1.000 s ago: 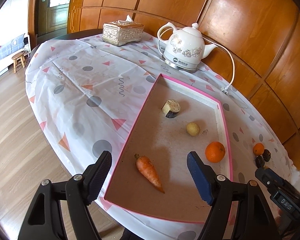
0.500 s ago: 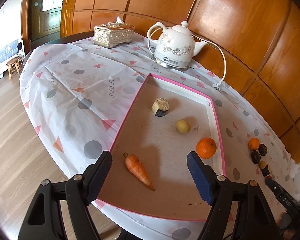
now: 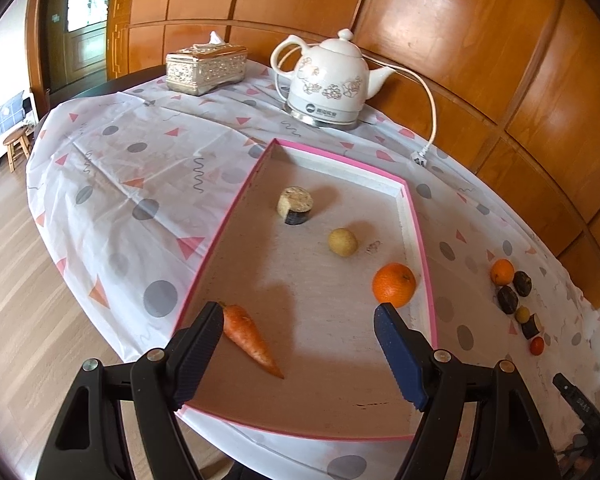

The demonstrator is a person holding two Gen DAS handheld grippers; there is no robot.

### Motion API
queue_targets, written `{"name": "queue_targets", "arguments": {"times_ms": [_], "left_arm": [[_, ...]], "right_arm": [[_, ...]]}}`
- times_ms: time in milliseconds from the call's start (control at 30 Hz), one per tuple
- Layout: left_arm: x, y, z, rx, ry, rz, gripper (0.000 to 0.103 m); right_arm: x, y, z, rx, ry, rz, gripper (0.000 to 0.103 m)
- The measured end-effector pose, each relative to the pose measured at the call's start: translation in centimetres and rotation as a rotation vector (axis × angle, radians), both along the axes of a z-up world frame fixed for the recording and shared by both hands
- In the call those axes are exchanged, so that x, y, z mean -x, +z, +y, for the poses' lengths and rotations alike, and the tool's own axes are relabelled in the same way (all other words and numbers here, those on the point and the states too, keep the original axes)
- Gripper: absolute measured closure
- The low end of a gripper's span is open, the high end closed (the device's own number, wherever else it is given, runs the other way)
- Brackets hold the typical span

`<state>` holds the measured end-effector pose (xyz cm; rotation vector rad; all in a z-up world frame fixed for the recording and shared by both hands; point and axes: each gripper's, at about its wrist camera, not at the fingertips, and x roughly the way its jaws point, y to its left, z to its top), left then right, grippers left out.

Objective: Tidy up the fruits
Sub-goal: 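Withdraw the right gripper from the tray back toward the produce, then reach the left gripper to a dark round root and grasp it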

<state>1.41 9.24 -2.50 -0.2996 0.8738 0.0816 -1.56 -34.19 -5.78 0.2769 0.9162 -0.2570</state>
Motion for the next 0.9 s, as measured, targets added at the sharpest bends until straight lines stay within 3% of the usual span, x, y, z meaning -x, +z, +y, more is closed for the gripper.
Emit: {"name": "queue_targets", "arguments": {"times_ms": [500,900], "left_arm": [[-1.2,0.7,-3.5,-0.016,-0.114,0.000,0.025],[-2.2,1.4,-6.8,-0.035,-0.236,-0.004,0.025]], "right_arm": [[2.5,-0.6,-4.7,0.031,-0.146,0.011,0.041],[2.9,-1.0,-5.9,0.032,-0.181,0.009,0.041]]}}
